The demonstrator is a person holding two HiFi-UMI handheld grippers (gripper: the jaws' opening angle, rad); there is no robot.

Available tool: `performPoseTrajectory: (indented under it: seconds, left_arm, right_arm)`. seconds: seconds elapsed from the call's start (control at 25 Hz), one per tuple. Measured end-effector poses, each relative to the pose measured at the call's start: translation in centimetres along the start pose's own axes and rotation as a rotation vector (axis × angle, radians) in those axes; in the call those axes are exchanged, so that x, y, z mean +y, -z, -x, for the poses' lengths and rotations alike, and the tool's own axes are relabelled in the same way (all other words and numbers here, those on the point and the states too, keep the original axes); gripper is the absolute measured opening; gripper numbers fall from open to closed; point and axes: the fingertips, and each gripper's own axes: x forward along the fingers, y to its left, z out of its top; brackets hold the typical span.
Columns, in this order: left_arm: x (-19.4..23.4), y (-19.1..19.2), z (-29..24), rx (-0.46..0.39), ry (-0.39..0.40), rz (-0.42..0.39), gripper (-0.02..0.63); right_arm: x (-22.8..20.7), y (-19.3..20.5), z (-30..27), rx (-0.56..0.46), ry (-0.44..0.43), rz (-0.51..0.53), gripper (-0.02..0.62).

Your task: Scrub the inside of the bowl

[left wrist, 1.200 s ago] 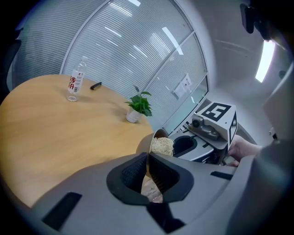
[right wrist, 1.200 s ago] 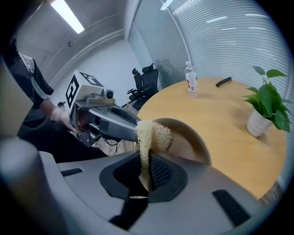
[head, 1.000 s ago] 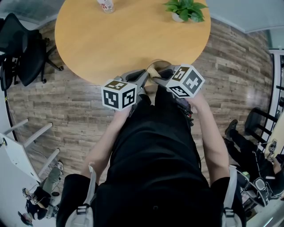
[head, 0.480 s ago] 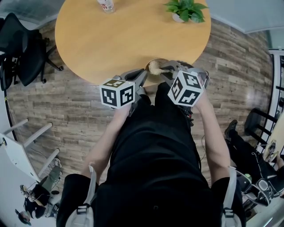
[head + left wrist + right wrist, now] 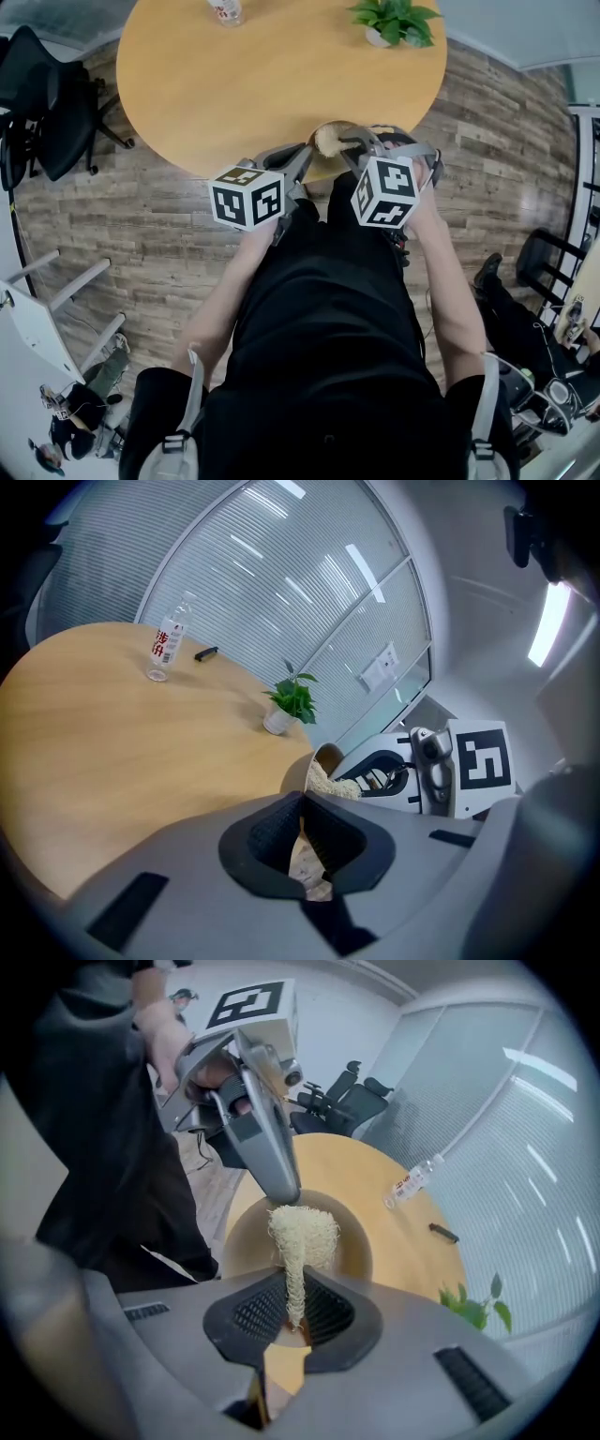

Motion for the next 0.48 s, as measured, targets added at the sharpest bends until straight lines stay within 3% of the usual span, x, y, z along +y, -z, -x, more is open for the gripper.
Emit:
performPoseTrajectory:
  seconds: [0.28,0.48]
  left_arm:
    - [-0.2,-0.1,0.0,0.003,-0.003,-0.032,0.021]
    - [-0.7,0.1,-0.4,0.017,0.004,-0.058,0.021]
  right_arm:
    - [1.7,0.2,-0.9,-0.084,-0.172,-0.496,0.037]
    - [2.0,-0.7,-1.4,-0.222,-0.345,-0.991,0.037]
